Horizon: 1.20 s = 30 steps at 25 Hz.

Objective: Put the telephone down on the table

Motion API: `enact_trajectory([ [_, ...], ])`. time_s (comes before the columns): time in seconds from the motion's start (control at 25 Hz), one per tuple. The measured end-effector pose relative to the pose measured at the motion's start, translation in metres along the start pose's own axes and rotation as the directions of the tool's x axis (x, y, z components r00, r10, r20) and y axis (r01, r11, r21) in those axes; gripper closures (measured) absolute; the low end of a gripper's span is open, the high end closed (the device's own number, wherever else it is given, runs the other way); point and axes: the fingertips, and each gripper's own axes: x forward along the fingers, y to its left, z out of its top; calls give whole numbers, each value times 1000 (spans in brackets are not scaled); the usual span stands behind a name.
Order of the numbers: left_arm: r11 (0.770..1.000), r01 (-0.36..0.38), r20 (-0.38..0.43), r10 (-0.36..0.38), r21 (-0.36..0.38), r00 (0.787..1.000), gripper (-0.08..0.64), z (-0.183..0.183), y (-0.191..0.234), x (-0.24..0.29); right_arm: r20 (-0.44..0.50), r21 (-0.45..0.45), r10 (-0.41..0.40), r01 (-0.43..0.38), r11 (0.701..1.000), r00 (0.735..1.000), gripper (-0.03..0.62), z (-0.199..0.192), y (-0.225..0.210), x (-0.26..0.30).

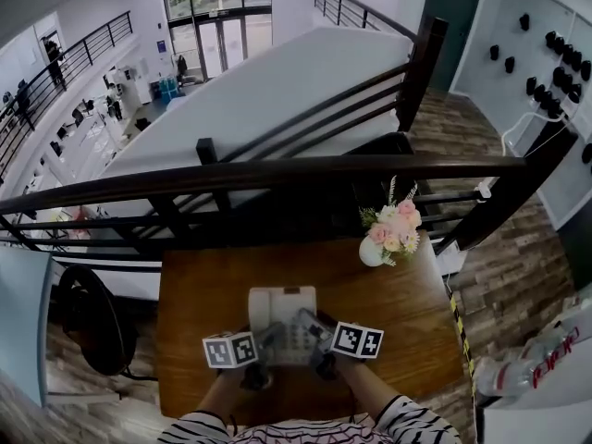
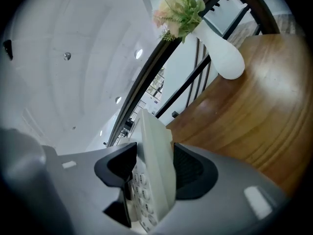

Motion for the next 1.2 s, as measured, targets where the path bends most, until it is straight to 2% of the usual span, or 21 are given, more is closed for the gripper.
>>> enact_trajectory([
  [0.32, 1000, 6, -9, -6, -8, 1000, 224, 54, 58, 52, 3, 4, -16, 16, 1000, 1000, 359, 31, -26, 83],
  [0.68, 1000, -12, -29, 11, -21, 1000, 224, 84, 103, 105, -8, 14, -32, 32, 999, 999, 357, 55, -64, 146],
  [0.92, 999, -19, -40, 18, -34, 999, 224, 94, 118, 125, -11, 13, -46, 46, 999, 999, 359, 65, -80, 168],
  [1.2, 997, -60, -52, 58, -49, 997, 224, 93, 126, 134, -39, 42, -74, 76, 996, 996, 359, 62, -94, 178],
])
